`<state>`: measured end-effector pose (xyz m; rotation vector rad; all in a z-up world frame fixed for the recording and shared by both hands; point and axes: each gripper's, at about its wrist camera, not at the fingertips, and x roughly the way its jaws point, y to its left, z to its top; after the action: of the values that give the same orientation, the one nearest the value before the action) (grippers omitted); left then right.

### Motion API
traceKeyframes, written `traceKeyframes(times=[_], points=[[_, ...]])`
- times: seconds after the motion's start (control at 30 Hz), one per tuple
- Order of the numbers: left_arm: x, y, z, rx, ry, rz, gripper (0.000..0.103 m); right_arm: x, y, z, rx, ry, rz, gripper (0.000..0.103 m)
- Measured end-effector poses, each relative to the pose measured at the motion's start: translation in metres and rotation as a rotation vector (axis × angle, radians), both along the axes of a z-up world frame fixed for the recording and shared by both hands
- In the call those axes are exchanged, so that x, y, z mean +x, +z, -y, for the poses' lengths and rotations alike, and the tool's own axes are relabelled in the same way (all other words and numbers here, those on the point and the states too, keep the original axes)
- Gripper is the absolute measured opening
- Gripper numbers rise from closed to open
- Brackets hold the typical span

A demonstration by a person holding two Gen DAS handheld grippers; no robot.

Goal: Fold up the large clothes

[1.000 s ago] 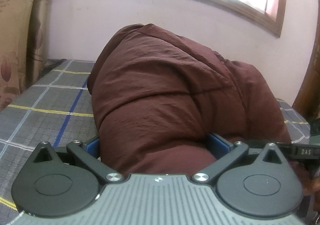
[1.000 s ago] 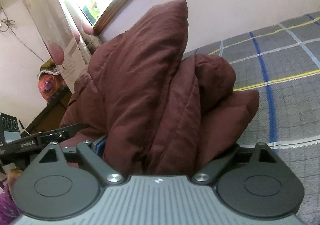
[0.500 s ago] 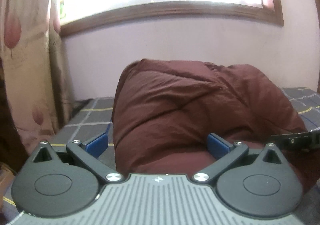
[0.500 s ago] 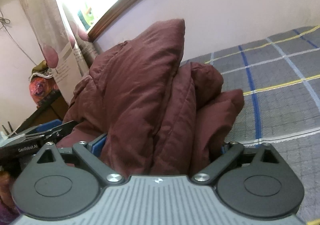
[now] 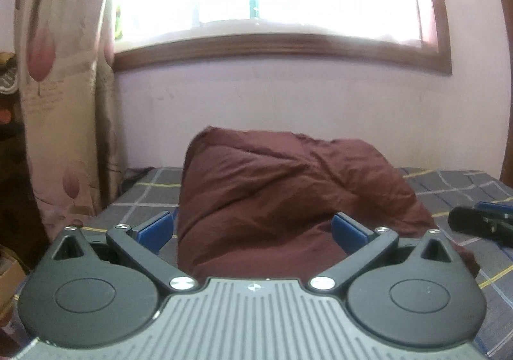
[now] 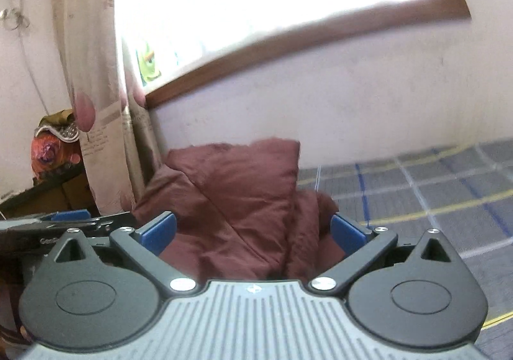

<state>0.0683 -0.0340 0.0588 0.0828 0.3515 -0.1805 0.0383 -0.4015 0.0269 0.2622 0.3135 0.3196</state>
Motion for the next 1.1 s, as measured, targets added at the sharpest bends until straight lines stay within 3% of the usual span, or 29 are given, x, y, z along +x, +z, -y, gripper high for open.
traceKeyframes(times=[0.17,0.33,0.47,0.63,0.73,0.83,0.9,1.0,1.1], points=[[-0.018,0.010,0.002,0.012,0.077,0.015,0.103,-0.017,0.010,-0.020,-0.086,-0.052,-0.035,0.103],[-0.035,0.018,0.002,0.041,0.118,-0.043,0.103,-0.034,0.013,-0.036,-0.165,-0.153,-0.097,0.103],[-0.053,0.020,0.001,0.024,0.126,-0.087,0.103,-0.042,0.007,-0.041,-0.170,-0.133,-0.167,0.103],[-0.061,0.012,-0.004,-0.024,0.135,-0.247,0.103,-0.055,-0.005,-0.043,-0.095,-0.090,-0.262,0.103],[-0.061,0.001,-0.010,-0.063,0.196,-0.374,0.103,-0.059,-0.012,-0.052,-0.129,-0.099,-0.308,0.103],[-0.059,-0.008,-0.016,-0.118,0.224,-0.449,0.103,-0.065,-0.016,-0.058,-0.155,-0.118,-0.330,0.103],[-0.059,-0.011,-0.014,-0.104,0.201,-0.487,0.103,-0.066,-0.016,-0.062,-0.178,-0.122,-0.334,0.103],[-0.061,-0.011,-0.004,-0.016,0.170,-0.478,0.103,-0.066,-0.017,-0.065,-0.194,-0.119,-0.338,0.103],[-0.065,-0.010,-0.002,-0.003,0.152,-0.476,0.103,-0.063,-0.019,-0.063,-0.180,-0.115,-0.360,0.103]])
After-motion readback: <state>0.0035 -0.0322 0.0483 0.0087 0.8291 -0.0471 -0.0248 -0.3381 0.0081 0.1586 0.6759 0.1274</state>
